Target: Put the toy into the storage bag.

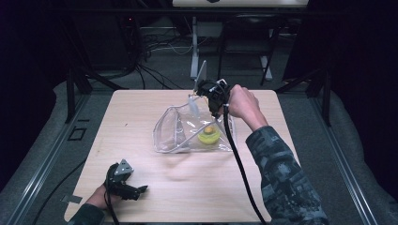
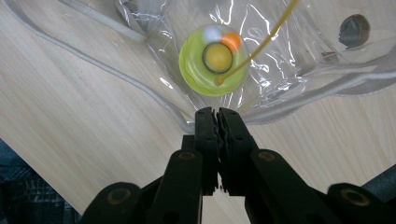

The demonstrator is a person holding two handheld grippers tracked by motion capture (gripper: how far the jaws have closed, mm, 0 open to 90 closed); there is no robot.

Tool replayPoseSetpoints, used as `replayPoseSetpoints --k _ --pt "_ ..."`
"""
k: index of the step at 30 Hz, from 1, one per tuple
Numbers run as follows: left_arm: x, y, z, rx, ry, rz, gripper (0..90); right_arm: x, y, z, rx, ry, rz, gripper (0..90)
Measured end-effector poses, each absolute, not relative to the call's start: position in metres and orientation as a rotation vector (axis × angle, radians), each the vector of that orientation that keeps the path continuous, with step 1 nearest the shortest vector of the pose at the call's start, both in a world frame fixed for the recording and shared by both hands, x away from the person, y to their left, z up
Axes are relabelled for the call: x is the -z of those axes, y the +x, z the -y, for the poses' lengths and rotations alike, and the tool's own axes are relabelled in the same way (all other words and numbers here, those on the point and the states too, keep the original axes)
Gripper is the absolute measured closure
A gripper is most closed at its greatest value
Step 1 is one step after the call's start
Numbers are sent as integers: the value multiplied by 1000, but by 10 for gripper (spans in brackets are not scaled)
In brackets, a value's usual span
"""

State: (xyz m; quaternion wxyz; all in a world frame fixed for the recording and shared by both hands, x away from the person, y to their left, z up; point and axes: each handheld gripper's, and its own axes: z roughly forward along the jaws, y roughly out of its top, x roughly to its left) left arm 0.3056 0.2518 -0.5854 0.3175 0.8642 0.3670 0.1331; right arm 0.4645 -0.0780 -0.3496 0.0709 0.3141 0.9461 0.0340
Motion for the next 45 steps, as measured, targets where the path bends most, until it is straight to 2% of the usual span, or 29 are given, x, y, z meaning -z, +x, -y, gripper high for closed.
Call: replayPoseSetpoints --k 6,15,28,35,45 --pt "585 306 -252 -350 2274 -966 0 339 458 87 -213 972 -2837 800" --pt "585 306 -252 -351 2275 -967 0 321 437 109 -343 990 -2801 462" --pt "586 305 -250 -365 2260 -979 0 327 403 149 -446 1064 -2711 152" --pt "586 304 -250 -367 2258 -983 0 346 385 168 -420 1084 -2698 70" --pt "586 304 -250 -370 2259 -980 0 383 370 186 -428 1121 -2683 0"
